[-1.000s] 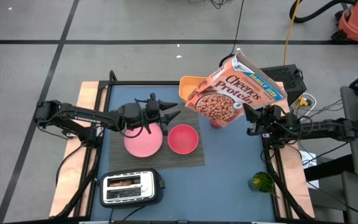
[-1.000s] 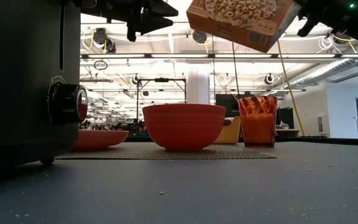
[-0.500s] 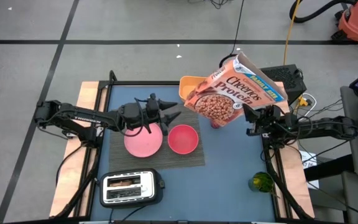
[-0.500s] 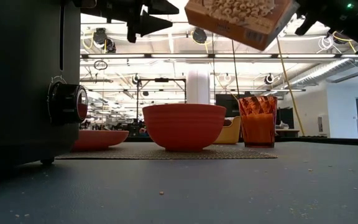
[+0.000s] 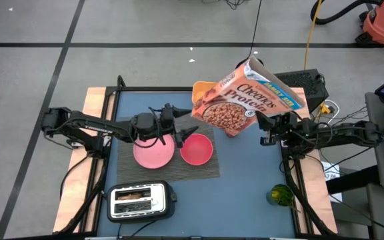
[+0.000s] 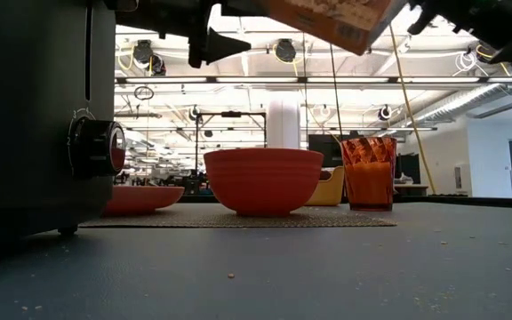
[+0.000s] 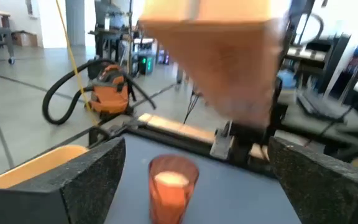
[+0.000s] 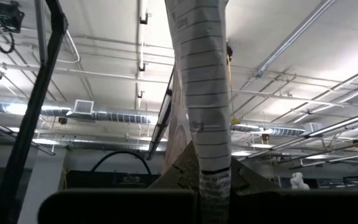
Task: Arrange a breakfast setting
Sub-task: Pour the cereal into the dark pink bowl
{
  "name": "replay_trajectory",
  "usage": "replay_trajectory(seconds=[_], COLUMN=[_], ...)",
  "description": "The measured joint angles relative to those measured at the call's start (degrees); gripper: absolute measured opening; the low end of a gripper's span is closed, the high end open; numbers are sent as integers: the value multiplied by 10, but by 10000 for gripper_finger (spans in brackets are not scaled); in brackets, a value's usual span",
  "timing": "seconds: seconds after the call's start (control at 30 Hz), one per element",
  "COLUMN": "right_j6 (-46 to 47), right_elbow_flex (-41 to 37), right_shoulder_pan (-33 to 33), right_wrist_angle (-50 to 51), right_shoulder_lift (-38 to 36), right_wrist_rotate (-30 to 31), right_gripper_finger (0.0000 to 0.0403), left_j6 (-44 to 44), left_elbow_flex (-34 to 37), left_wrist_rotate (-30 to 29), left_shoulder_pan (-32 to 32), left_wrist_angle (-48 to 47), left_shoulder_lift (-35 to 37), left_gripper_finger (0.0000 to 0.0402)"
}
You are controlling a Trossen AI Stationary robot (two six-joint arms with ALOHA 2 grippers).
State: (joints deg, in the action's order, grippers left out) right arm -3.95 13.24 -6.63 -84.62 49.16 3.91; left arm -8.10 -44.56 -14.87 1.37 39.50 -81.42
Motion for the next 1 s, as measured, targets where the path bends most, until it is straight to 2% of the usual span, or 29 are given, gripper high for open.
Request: replay_trajectory(seconds=[0.47, 0.63, 0.73, 1.0], right_j6=[-30, -45, -47, -28], right_elbow_flex=[120, 159, 170, 175], right_shoulder_pan=[0, 0, 0, 0], right_wrist_angle=[-11, -18, -23, -45], right_shoulder_lift=[135, 167, 182, 217], right_wrist_rotate=[-42, -52, -71, -73], right_gripper_finger=[1, 1, 1, 1], left_j6=[16, 47, 50, 92], left_elbow_flex=[0, 0, 0, 0], left_wrist_rotate=[1, 37, 39, 39], left_shoulder_pan=[-9, -9, -9, -9], left_wrist_angle=[104, 128, 152, 194], left_shoulder_lift=[-26, -26, -26, -26], left_gripper_finger=[400, 400, 400, 400])
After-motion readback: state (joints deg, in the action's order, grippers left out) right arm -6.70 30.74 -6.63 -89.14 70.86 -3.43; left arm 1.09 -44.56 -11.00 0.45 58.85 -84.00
